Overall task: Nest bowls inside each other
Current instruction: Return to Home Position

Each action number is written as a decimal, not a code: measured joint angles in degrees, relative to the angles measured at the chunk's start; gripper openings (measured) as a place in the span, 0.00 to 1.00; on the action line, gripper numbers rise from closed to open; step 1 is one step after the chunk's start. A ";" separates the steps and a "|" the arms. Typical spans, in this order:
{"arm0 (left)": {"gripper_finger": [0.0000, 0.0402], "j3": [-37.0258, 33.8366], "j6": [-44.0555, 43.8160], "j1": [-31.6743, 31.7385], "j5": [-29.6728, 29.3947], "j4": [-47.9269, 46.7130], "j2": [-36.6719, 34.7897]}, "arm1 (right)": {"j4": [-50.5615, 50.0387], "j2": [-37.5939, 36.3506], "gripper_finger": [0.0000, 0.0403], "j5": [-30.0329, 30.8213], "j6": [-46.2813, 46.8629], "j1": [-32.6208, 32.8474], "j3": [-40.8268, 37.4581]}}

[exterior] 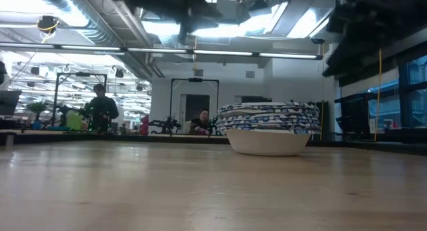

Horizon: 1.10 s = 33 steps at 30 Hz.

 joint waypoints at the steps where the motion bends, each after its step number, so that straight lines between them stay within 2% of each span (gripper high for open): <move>1: 0.40 0.00 1.12 -0.44 -0.01 -2.03 -1.34 | 1.29 -0.68 0.49 1.13 -0.04 0.00 0.00; 5: 0.40 -0.08 4.89 -2.83 -3.93 -9.08 -5.22 | 3.48 -4.10 0.49 4.99 -0.53 0.00 0.00; 8: 0.40 -2.72 6.45 -4.66 -8.78 -9.15 -8.14 | 3.58 -7.00 0.49 8.19 -1.54 0.02 0.00; 12: 0.40 -10.69 5.19 -5.64 -12.57 -5.51 -13.69 | 4.67 -10.81 0.49 10.60 -1.99 0.01 0.00; 20: 0.40 -27.35 1.97 -5.86 -15.45 4.00 -27.80 | 7.18 -16.67 0.49 13.79 -6.90 0.02 -0.16; 26: 0.40 -34.94 2.34 -5.86 -21.35 3.54 -36.81 | 14.53 -20.41 0.49 15.07 -7.32 0.00 -6.26; 33: 0.40 -41.37 2.56 -5.86 -24.70 3.63 -44.01 | 19.49 -22.97 0.49 15.14 -5.81 0.00 -12.52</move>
